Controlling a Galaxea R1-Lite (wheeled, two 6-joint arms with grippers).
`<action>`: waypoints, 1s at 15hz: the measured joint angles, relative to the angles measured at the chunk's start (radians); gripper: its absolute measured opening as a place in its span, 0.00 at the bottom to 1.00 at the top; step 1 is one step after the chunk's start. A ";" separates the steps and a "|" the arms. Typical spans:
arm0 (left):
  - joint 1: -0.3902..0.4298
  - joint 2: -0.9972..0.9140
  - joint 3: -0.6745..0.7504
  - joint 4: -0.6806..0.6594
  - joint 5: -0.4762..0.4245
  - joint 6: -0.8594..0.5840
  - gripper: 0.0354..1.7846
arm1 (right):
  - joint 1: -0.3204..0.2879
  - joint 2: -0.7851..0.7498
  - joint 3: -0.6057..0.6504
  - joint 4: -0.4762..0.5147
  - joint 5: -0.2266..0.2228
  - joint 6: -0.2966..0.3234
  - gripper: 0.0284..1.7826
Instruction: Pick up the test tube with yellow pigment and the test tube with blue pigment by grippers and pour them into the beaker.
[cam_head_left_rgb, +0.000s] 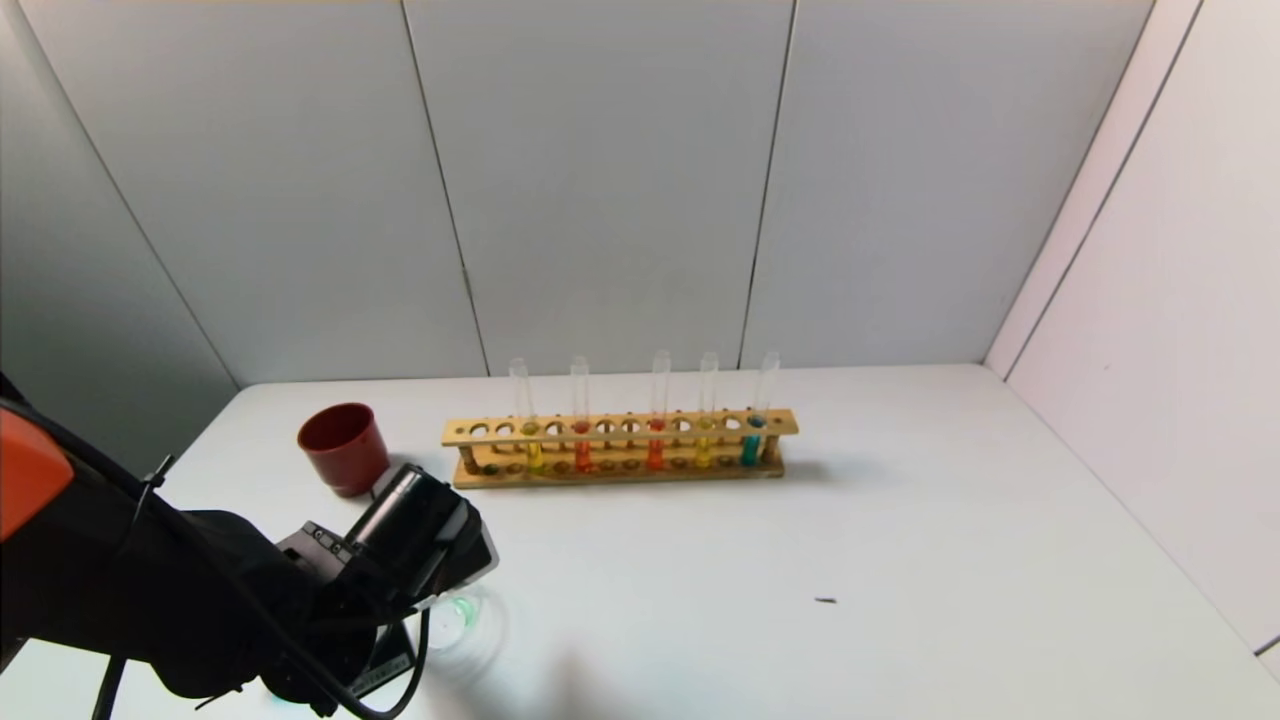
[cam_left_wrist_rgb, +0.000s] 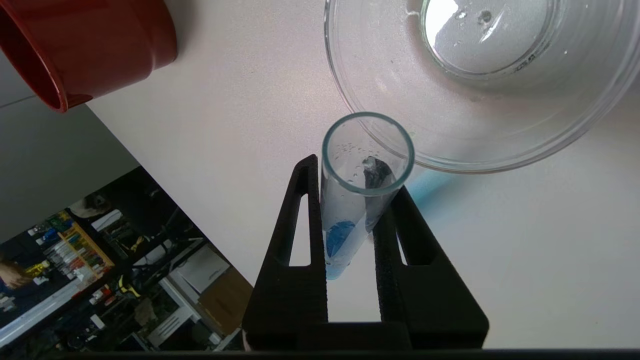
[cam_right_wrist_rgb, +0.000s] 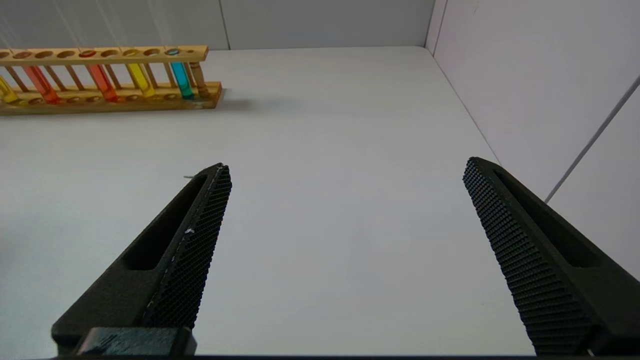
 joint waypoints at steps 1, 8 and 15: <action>-0.001 0.003 -0.015 0.030 0.000 0.007 0.16 | 0.000 0.000 0.000 0.000 0.000 0.000 0.95; -0.017 0.028 -0.123 0.196 0.047 0.024 0.16 | 0.000 0.000 0.000 0.000 0.000 0.001 0.95; -0.024 0.079 -0.237 0.411 0.060 0.026 0.16 | 0.000 0.000 0.000 0.000 0.000 0.000 0.95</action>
